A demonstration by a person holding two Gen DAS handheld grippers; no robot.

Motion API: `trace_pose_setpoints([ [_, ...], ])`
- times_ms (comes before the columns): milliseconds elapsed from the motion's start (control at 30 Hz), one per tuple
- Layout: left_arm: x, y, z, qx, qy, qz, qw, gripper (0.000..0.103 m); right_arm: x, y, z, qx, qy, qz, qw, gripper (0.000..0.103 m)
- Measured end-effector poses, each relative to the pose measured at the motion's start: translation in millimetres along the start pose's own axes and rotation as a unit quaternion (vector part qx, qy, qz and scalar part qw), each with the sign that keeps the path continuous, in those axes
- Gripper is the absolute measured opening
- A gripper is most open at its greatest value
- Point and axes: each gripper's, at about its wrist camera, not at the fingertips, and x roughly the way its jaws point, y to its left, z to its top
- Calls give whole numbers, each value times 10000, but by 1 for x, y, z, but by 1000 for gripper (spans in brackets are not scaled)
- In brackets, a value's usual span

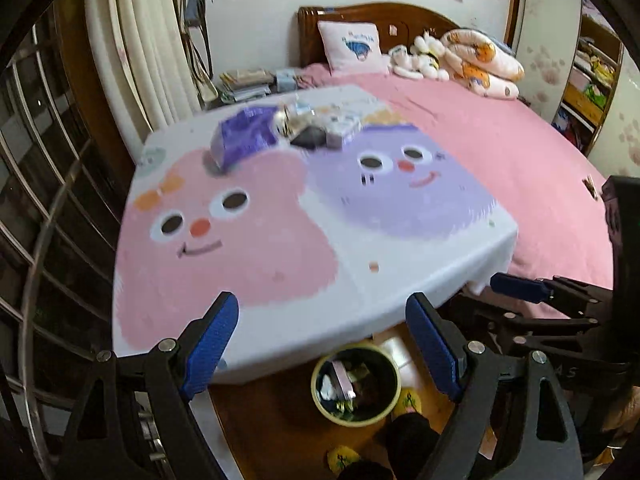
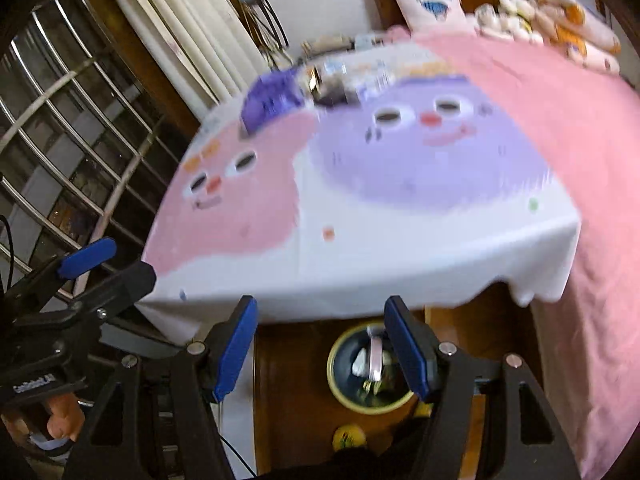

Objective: Collect trash
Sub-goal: 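Raise both tools from the bin back toward the bed, then grasp the black card with the left tool while the right tool grasps the white box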

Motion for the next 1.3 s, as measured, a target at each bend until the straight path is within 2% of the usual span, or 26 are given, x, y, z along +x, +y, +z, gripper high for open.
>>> trace_pose_setpoints([
  [200, -2, 5, 38, -109, -54, -51, 9999, 84, -10, 11, 43, -219, -244, -233, 9992, 66],
  [367, 21, 8, 74, -135, -9, 188, 9997, 84, -5, 9, 87, -293, -373, -384, 9981, 66],
  [500, 45, 13, 106, -196, -89, 304, 9993, 84, 14, -1, 131, -303, -418, -329, 9981, 66],
  [600, 72, 17, 133, -317, -57, 423, 9986, 84, 38, -15, 166, -193, -244, -156, 9994, 66],
  [700, 104, 20, 163, -476, 47, 566, 9973, 84, 75, -32, 202, -144, 106, -22, 9998, 66],
  [767, 130, 21, 184, -578, 143, 582, 9965, 82, 96, -42, 218, -111, 291, 21, 9995, 66],
  [833, 154, 20, 200, -624, 255, 579, 9960, 74, 122, -54, 235, 8, 521, 35, 9986, 66],
  [933, 188, 21, 219, -774, 414, 671, 9939, 74, 163, -73, 260, 299, 825, 155, 9960, 66],
  [1133, 241, 33, 237, -1177, 726, 796, 9872, 74, 237, -99, 299, 1005, 1265, 298, 9864, 66],
  [1300, 267, 39, 240, -1311, 933, 898, 9829, 74, 276, -107, 315, 1465, 1526, 28, 9774, 66],
])
